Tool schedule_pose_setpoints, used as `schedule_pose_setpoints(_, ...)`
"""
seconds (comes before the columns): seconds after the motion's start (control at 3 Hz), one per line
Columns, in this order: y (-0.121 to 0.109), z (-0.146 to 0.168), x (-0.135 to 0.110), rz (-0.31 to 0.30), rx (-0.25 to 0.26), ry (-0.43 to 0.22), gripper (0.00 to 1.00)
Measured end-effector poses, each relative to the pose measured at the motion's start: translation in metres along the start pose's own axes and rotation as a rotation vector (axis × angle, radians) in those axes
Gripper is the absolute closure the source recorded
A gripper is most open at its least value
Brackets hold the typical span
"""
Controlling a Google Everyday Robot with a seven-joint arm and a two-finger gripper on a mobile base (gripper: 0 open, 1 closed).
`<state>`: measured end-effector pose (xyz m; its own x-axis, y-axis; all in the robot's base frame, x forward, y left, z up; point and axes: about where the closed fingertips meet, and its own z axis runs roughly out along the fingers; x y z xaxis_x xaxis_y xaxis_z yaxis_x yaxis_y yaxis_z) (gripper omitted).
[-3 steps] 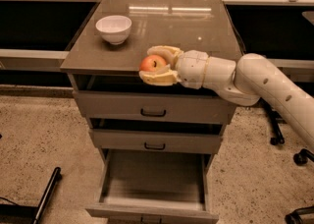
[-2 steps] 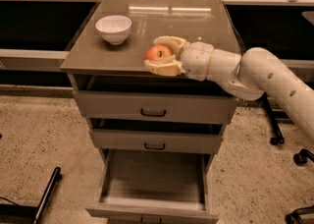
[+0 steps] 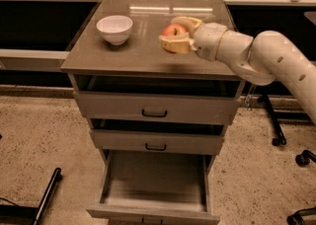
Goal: Pick apple from bottom drawer and place on counter
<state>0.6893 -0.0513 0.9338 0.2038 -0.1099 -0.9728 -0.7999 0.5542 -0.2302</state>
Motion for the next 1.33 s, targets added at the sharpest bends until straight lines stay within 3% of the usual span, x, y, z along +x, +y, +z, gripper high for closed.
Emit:
schedule_pose_setpoints(0.33, -0.028, -0.003, 0.007, 0.048, 0.055, 0.078, 1.0)
schedule_pose_setpoints(0.67, -0.043, -0.006, 0.024, 0.094, 0.077, 0.153, 1.0)
schedule_pose_setpoints(1.0, -0.052, 0.004, 0.042, 0.121, 0.05, 0.194, 0.83)
schedule_pose_setpoints(1.33, -0.061, 0.016, 0.054, 0.109, 0.047, 0.267, 0.59)
